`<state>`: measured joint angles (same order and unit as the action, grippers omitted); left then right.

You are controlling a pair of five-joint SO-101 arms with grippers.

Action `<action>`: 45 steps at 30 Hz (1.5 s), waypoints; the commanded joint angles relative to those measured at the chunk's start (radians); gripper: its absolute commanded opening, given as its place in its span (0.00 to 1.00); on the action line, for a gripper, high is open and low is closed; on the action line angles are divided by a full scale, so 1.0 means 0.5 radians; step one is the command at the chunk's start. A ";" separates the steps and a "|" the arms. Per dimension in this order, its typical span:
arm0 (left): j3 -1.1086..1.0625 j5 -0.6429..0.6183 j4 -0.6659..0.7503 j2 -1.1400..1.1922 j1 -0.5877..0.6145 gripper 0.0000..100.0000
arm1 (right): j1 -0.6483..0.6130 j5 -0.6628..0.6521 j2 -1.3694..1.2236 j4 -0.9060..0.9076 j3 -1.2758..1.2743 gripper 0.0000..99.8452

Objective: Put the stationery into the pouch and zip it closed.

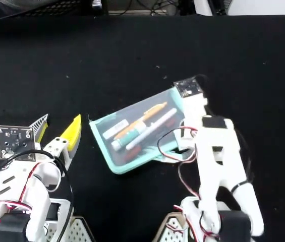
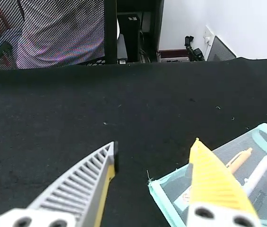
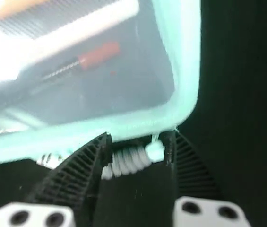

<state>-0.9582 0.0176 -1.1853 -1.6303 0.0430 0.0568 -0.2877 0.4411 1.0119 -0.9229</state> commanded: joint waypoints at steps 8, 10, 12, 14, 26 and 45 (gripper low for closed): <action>0.017 -0.018 0.049 -0.006 0.017 0.26 | 0.046 0.031 0.100 -0.181 -0.299 0.20; 0.017 -0.018 0.049 -0.006 0.017 0.26 | 0.049 0.061 0.100 -0.285 -0.364 0.20; 0.017 -0.018 0.046 -0.006 0.017 0.26 | 0.086 0.153 0.100 -0.328 -0.388 0.20; 0.017 -0.018 0.046 -0.006 0.017 0.26 | 0.138 0.206 0.100 -0.334 -0.382 0.20; 0.032 -0.018 0.046 -0.006 0.017 0.26 | 0.239 0.135 0.044 -0.236 -0.351 0.02; 0.035 -0.018 0.049 -0.006 0.017 0.26 | 0.463 -0.476 -0.572 -0.239 0.572 0.01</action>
<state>-0.9582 0.0176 -1.1853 -1.6303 0.0430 0.2608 -0.5209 0.1634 0.8938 -0.7296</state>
